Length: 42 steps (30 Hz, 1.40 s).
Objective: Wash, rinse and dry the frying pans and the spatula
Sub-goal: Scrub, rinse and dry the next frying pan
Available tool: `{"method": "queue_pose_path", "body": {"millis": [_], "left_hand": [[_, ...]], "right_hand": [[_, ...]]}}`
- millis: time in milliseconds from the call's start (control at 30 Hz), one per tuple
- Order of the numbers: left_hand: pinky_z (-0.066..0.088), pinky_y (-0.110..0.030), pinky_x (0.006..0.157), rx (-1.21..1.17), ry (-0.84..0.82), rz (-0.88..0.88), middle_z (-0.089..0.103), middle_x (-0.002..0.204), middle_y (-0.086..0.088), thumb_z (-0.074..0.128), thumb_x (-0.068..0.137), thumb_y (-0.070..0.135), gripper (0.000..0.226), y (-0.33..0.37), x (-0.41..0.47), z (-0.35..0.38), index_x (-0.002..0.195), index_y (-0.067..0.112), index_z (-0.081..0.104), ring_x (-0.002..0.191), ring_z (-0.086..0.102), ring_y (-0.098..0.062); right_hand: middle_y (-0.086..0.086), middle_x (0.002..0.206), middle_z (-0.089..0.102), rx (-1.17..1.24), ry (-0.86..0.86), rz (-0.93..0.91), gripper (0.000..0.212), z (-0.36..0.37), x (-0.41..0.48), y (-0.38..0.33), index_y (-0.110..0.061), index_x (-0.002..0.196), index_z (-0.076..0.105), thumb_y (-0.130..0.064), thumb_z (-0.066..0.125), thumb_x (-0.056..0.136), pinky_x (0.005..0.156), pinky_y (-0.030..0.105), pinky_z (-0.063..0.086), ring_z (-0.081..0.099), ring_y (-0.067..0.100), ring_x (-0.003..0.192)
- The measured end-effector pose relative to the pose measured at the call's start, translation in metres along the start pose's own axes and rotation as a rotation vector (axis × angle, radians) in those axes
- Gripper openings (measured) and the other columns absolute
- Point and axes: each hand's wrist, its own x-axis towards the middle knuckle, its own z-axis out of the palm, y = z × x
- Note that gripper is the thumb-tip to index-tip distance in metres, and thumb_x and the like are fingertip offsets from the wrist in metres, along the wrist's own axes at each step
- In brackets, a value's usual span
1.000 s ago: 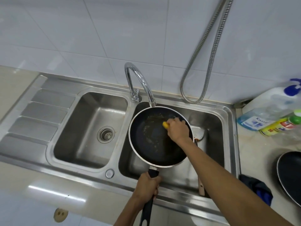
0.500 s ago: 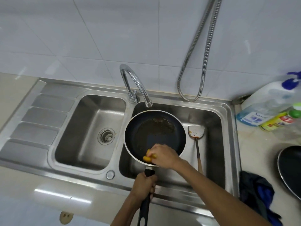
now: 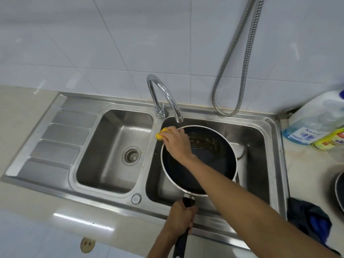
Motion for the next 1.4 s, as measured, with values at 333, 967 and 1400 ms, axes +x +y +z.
{"method": "queue_pose_path", "body": {"millis": [333,967,1400], "left_hand": [[0.035,-0.024,0.039,0.054,0.045,0.010,0.045,0.046,-0.001,0.060,0.082,0.007,0.020,-0.006,0.004,-0.023,0.064,0.011,0.051,0.036,0.041,-0.014],[0.037,-0.023,0.038,0.124,0.173,-0.029,0.051,0.045,-0.005,0.062,0.085,0.005,0.029,0.000,0.029,-0.032,0.056,0.009,0.055,0.036,0.045,-0.019],[0.052,-0.036,0.075,0.331,0.367,0.003,0.071,0.094,-0.013,0.066,0.088,0.025,0.023,-0.015,0.023,-0.023,0.100,0.006,0.059,0.090,0.068,-0.031]], "right_hand": [[0.011,0.113,0.059,-0.092,0.003,0.453,0.023,-0.030,0.010,0.123,-0.021,0.111,0.065,-0.013,0.059,0.091,0.092,0.046,0.043,0.055,0.040,0.105],[-0.006,0.095,0.067,0.524,-0.319,0.577,0.008,-0.020,-0.147,0.055,-0.031,0.098,0.066,-0.031,0.058,0.096,0.069,0.025,0.044,0.062,0.014,0.090],[0.017,0.092,0.065,1.339,-0.279,1.231,0.032,-0.054,-0.159,0.106,-0.010,0.117,0.059,-0.032,0.059,0.094,0.051,0.028,0.049,0.062,0.024,0.069]]}}
